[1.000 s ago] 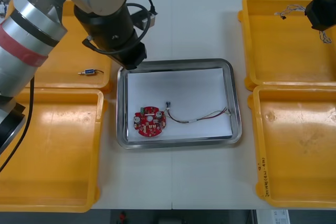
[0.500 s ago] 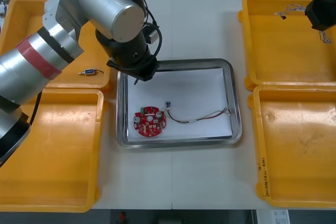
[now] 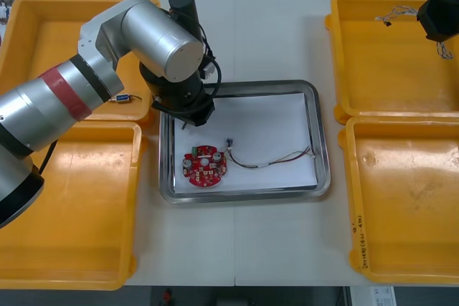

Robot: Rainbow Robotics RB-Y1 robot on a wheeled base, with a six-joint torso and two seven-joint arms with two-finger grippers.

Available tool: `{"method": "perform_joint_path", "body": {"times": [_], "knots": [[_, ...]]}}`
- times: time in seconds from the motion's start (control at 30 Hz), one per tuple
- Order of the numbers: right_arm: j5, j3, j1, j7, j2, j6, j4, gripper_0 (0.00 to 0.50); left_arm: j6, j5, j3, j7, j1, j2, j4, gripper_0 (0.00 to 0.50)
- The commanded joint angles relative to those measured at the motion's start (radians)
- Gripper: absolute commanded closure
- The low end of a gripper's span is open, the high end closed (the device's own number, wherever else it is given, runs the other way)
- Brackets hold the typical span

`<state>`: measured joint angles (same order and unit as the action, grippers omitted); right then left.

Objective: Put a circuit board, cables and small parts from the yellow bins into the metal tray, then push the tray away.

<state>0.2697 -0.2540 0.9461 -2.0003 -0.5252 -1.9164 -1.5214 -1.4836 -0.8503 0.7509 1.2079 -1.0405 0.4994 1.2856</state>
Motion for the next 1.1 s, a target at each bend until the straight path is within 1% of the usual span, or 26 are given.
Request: {"method": "perform_joint_path", "body": {"times": [0.03, 0.07, 0.1, 0.13, 0.17, 0.2, 0.23, 0.27, 0.3, 0.33, 0.57, 0.7, 0.83, 1.0, 1.1], "knots": [[-0.006, -0.025, 0.049, -0.038, -0.032, -0.003, -0.033, 0.499, 0.009, -0.023, 0.015, -0.004, -0.046, -0.021, -0.005, 0.493], [-0.006, -0.025, 0.049, -0.038, -0.032, -0.003, -0.033, 0.498, 0.009, -0.024, 0.015, -0.004, -0.046, -0.021, -0.006, 0.463], [-0.006, -0.025, 0.049, -0.038, -0.032, -0.003, -0.033, 0.498, 0.009, -0.027, 0.015, -0.004, -0.046, -0.019, -0.006, 0.414], [-0.006, -0.025, 0.049, -0.038, -0.032, -0.003, -0.033, 0.498, 0.009, -0.027, 0.015, -0.004, -0.046, -0.021, -0.006, 0.341], [-0.006, -0.025, 0.049, -0.038, -0.032, -0.003, -0.033, 0.5, 0.009, -0.027, 0.015, -0.005, -0.046, -0.019, -0.006, 0.233], [-0.006, -0.025, 0.049, -0.038, -0.032, -0.003, -0.033, 0.5, 0.009, -0.027, 0.016, -0.005, -0.046, -0.019, -0.008, 0.177], [-0.006, -0.025, 0.049, -0.038, -0.032, -0.003, -0.033, 0.5, 0.008, -0.027, 0.015, -0.005, -0.046, -0.021, -0.006, 0.099], [-0.006, -0.027, 0.049, -0.038, -0.032, -0.003, -0.033, 0.499, 0.008, -0.027, 0.015, -0.007, -0.044, -0.019, -0.006, 0.043], [-0.004, -0.025, 0.049, -0.038, -0.032, -0.003, -0.033, 0.498, 0.008, -0.027, 0.015, -0.008, -0.046, -0.021, -0.006, 0.007], [-0.004, -0.025, 0.049, -0.038, -0.033, -0.003, -0.033, 0.499, 0.008, -0.027, 0.015, -0.01, -0.046, -0.019, -0.006, 0.0], [-0.003, -0.025, 0.049, -0.038, -0.033, -0.003, -0.033, 0.499, 0.008, -0.027, 0.013, -0.019, -0.046, -0.019, -0.006, 0.0], [-0.003, -0.025, 0.049, -0.038, -0.032, -0.003, -0.033, 0.5, -0.015, -0.026, -0.022, -0.014, -0.046, -0.019, 0.004, 0.0], [-0.001, -0.025, 0.049, -0.038, -0.032, -0.003, -0.033, 0.499, -0.092, -0.01, -0.079, -0.004, -0.047, -0.019, 0.051, 0.0], [0.014, -0.022, 0.049, -0.041, -0.032, -0.003, -0.033, 0.5, -0.187, -0.012, -0.165, 0.009, -0.046, -0.019, 0.112, 0.0], [0.049, -0.004, 0.049, -0.045, -0.032, -0.003, -0.037, 0.499, -0.234, -0.012, -0.217, 0.024, -0.047, -0.018, 0.152, 0.0]]}}
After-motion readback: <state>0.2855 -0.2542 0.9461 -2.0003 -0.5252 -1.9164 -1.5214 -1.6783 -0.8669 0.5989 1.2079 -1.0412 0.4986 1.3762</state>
